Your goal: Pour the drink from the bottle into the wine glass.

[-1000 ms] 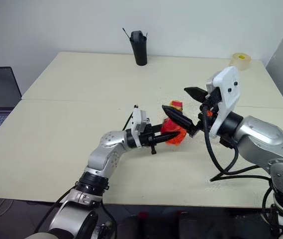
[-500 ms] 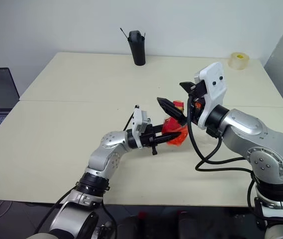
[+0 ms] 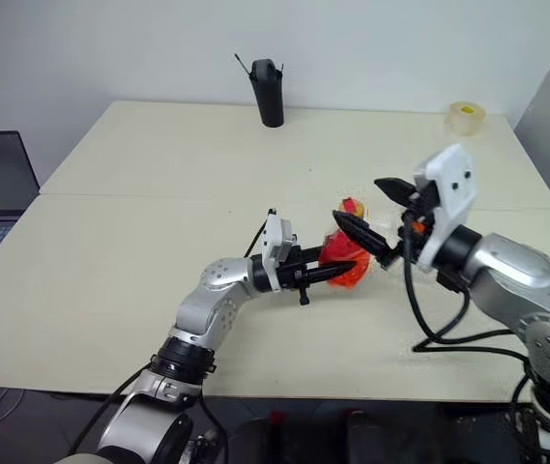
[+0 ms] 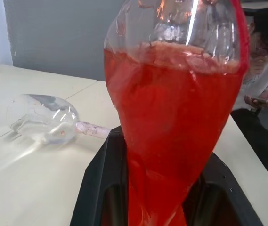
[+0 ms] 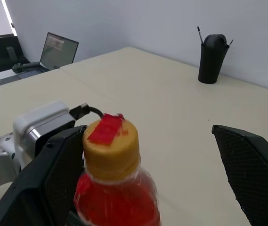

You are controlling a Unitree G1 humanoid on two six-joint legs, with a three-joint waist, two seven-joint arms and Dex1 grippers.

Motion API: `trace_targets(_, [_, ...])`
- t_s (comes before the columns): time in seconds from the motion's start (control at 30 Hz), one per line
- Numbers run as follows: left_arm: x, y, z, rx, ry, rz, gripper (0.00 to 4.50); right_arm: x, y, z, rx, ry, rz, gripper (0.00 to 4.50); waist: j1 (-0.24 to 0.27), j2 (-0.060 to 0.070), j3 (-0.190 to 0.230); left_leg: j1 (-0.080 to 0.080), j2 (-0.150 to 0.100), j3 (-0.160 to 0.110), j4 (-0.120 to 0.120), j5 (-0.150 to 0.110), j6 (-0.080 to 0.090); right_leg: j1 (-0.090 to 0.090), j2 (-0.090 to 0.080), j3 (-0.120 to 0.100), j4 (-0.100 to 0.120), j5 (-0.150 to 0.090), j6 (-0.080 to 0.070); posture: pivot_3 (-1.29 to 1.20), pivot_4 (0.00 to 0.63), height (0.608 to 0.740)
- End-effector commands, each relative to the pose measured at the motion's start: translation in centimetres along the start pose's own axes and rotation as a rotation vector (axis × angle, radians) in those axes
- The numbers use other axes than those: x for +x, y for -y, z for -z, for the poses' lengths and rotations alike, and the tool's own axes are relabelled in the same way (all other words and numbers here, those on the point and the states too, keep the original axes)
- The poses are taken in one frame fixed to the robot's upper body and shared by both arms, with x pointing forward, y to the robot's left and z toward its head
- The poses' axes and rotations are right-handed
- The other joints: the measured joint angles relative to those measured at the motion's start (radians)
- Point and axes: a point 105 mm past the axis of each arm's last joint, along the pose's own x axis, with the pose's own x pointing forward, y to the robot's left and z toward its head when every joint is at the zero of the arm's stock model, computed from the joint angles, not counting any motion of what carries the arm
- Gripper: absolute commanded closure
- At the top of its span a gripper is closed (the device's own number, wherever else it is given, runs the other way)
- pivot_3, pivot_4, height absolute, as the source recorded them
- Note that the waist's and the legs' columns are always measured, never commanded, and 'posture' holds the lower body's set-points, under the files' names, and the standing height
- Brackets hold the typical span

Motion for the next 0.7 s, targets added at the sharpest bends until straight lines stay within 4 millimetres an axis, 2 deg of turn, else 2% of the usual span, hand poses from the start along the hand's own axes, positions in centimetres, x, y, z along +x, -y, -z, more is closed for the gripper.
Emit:
trace_targets(0.03, [0.2, 0.2, -2.2, 0.062, 0.068, 0.028, 3.51, -2.4, 0.6, -0.2, -0.011, -0.023, 0.031, 0.0, 0.002, 0.0, 0.0, 0.0, 0.0, 0.0, 0.0, 0.0, 0.0, 0.0, 0.0, 0.0, 0.0, 0.0, 0.0, 0.0, 0.15, 0.74])
trace_targets(0.13, [0.2, 0.1, -2.2, 0.064, 0.065, 0.029, 3.52, -2.9, 0.1, 0.2, -0.008, -0.056, -0.002, 0.0, -0.001, 0.0, 0.0, 0.0, 0.0, 0.001, 0.0, 0.0, 0.0, 0.0, 0.0, 0.0, 0.0, 0.0, 0.0, 0.0, 0.15, 0.74])
trace_targets(0.23, [0.2, 0.1, -2.1, 0.065, 0.063, 0.03, 3.52, -2.4, -1.0, -0.5, -0.009, -0.034, -0.071, 0.0, -0.003, 0.0, 0.0, 0.002, 0.0, 0.001, 0.0, 0.0, 0.0, 0.0, 0.001, 0.001, 0.001, 0.0, 0.0, 0.0, 0.15, 0.74])
trace_targets(0.33, [0.2, 0.0, -2.2, 0.069, 0.062, 0.026, 3.52, -0.9, -2.3, -1.6, -0.02, 0.022, -0.132, 0.0, -0.002, 0.0, 0.0, 0.002, 0.0, 0.001, 0.0, 0.0, 0.0, 0.0, 0.002, 0.001, 0.001, 0.0, 0.0, 0.0, 0.15, 0.74])
trace_targets(0.43, [0.1, 0.0, -2.2, 0.071, 0.062, 0.022, 3.52, 0.7, -2.4, -2.6, -0.03, 0.066, -0.124, 0.0, -0.003, 0.0, 0.0, 0.002, 0.0, 0.002, 0.0, 0.0, 0.0, 0.001, 0.001, 0.002, 0.001, 0.0, 0.0, 0.0, 0.15, 0.74])
trace_targets(0.63, [0.1, 0.1, -2.2, 0.07, 0.064, 0.02, 3.52, 2.6, -2.9, -2.7, -0.016, 0.087, -0.143, 0.0, 0.0, 0.0, 0.0, 0.001, 0.0, 0.0, 0.0, 0.0, 0.0, 0.001, 0.0, 0.0, -0.001, 0.0, 0.0, 0.0, 0.15, 0.74])
trace_targets(0.7, [0.2, 0.1, -2.2, 0.07, 0.065, 0.02, 3.52, 3.5, -2.5, -2.5, -0.002, 0.089, -0.12, 0.0, 0.0, 0.0, 0.0, 0.001, 0.0, 0.0, 0.0, 0.0, 0.0, 0.0, 0.0, 0.0, -0.001, 0.0, 0.0, 0.0, 0.15, 0.74])
